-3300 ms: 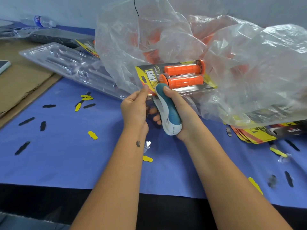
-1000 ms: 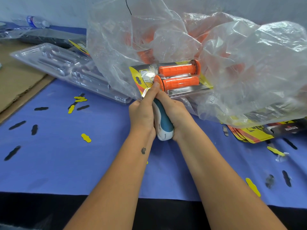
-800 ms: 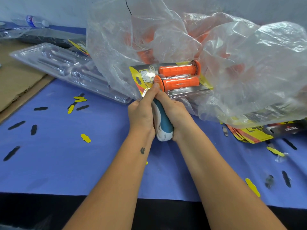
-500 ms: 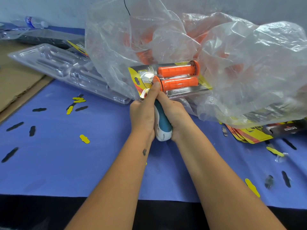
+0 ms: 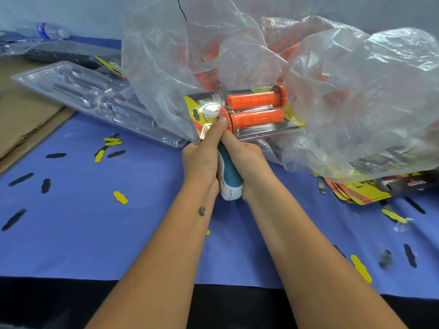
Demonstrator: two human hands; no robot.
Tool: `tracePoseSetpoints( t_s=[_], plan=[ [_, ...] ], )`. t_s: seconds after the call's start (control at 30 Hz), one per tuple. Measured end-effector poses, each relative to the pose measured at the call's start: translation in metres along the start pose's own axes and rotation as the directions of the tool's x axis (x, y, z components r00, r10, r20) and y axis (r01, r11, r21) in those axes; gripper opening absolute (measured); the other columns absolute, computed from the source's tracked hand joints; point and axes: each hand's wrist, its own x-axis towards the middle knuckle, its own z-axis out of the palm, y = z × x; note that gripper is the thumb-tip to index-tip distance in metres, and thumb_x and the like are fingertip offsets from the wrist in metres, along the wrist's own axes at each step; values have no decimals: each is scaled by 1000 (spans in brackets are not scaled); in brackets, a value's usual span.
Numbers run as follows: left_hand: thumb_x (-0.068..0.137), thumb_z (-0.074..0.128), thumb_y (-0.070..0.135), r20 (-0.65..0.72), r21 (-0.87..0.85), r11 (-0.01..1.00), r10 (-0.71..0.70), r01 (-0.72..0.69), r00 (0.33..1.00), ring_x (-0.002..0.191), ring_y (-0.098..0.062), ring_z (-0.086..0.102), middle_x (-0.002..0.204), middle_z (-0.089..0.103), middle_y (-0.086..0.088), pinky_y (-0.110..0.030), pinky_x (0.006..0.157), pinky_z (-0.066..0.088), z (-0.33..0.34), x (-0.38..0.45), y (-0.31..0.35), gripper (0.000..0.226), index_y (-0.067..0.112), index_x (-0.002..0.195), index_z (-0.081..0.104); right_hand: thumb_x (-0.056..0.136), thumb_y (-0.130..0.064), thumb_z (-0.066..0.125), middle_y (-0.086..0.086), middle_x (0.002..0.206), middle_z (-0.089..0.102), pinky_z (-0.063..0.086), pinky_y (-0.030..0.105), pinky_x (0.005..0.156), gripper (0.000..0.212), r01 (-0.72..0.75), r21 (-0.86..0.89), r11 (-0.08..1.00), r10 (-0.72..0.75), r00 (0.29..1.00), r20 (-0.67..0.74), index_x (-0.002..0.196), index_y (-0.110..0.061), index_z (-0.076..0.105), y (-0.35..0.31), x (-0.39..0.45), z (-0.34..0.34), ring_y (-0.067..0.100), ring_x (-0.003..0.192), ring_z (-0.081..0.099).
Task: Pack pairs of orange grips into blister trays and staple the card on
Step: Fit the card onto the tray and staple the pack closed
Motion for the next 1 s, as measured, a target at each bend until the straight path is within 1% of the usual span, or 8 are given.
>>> tracePoseSetpoints(
  t_s=[0.33,0.43,0.53,0.67,0.73,0.83,0.9,1.0],
  plan=[
    [63,85,38,-15,66,997,40,-39,999,72,-18,72,73,73,-2,-31,65,56,1,-4,-2,21,19,64,75,75,-45,79,11,87,76,59,45,82,43,0,20,1000,0,1000,-8,90,-5,73,0,-3,-1,27,88,73],
    [68,81,46,5,115,993,32,-33,999,73,-16,71,72,71,1,-29,64,55,-1,-6,1,28,19,72,73,72,-47,79,11,88,76,59,45,81,45,-1,32,999,0,1000,10,90,-6,73,1,-4,-1,28,89,73],
    [83,62,54,1,75,997,-37,36,999,66,-14,69,71,70,2,-22,53,52,-1,-9,5,35,20,82,72,55,-55,81,10,87,76,60,44,83,60,-3,36,999,1,999,38,91,-7,74,0,-4,-1,27,86,74],
    [92,54,44,-72,58,994,-85,90,994,53,-12,66,63,68,2,-20,44,48,-2,-9,7,31,16,89,68,46,-61,79,9,87,76,58,48,85,70,19,-5,1000,-18,998,61,93,-8,74,0,-4,-2,26,85,74],
    [93,54,42,-82,84,992,-93,99,992,41,-12,58,53,61,3,-17,38,41,-4,-8,7,29,16,83,64,51,-63,77,10,87,76,59,45,83,67,39,-27,999,-35,992,119,91,-8,74,-1,-3,-6,28,83,74],
    [94,50,43,-20,77,992,-100,101,995,35,-15,41,47,48,1,-17,38,29,-7,-5,10,39,17,65,57,64,-64,70,17,76,70,56,33,59,63,103,-142,985,-56,952,303,85,-5,72,-8,-5,-22,29,63,67],
    [95,49,39,23,36,996,-88,87,996,48,-18,48,59,56,-4,-24,44,34,-8,-3,11,35,14,73,63,73,-58,65,18,79,70,53,30,54,58,137,-222,965,-38,916,399,91,-4,71,-14,-7,-37,27,60,66],
    [96,49,28,49,-92,993,-72,76,996,62,-18,61,71,68,-5,-26,56,49,-8,0,14,28,11,82,67,70,-53,68,14,80,72,55,29,58,55,136,-337,932,61,856,513,96,-5,70,-22,-11,-56,24,67,69]
  ],
)
